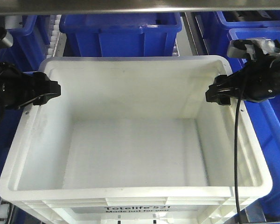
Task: Move bin from left to right shelf
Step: 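Lower the tote onto the rollers and open both grippers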
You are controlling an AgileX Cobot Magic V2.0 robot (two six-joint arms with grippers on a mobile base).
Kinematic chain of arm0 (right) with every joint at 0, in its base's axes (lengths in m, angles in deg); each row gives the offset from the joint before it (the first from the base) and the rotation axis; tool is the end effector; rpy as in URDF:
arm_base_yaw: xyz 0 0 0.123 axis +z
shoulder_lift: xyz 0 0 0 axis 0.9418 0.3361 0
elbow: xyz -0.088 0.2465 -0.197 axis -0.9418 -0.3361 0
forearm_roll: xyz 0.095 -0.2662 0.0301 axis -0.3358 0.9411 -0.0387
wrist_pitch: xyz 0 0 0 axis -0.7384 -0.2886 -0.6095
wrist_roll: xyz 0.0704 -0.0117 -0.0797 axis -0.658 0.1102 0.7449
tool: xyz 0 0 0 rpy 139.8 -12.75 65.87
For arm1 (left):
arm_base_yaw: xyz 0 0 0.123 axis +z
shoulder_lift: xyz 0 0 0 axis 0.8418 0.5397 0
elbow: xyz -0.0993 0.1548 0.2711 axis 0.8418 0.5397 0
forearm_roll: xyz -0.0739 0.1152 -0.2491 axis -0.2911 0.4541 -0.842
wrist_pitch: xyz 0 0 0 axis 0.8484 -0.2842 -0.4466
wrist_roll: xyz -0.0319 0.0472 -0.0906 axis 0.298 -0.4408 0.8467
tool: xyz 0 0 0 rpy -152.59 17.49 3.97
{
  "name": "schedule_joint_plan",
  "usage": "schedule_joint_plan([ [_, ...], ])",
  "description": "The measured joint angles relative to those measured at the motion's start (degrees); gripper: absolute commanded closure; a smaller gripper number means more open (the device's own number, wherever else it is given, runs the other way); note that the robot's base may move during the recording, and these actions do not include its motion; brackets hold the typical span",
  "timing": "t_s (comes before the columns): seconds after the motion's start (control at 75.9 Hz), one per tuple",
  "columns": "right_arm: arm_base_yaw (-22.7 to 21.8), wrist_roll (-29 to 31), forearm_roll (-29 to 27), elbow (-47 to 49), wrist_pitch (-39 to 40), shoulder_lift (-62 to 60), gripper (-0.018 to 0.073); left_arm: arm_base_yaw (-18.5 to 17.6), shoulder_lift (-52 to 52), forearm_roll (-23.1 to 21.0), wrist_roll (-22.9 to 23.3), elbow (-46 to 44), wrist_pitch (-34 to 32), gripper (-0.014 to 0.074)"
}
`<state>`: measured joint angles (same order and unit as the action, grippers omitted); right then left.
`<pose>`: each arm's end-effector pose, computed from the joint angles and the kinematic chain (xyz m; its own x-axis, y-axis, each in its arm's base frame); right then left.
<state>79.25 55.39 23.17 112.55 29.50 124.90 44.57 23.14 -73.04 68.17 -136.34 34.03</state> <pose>0.3280 0.0698 0.3356 -0.7771 -0.1475 -0.6119 -0.2752 0.9539 0.1195 0.2883 -0.0831 0.3470 -0.7108 -0.1067 -0.6953 0.1534 0.9411 -0.3012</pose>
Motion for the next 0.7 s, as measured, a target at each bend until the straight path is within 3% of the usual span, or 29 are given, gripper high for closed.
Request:
schedule_joint_plan([
  [0.698, 0.0, 0.01, -2.49, 0.0, 4.6, -1.97, -0.0008, 0.0, -1.31, 3.26, 0.0, 0.0, -0.02, 0.0134],
])
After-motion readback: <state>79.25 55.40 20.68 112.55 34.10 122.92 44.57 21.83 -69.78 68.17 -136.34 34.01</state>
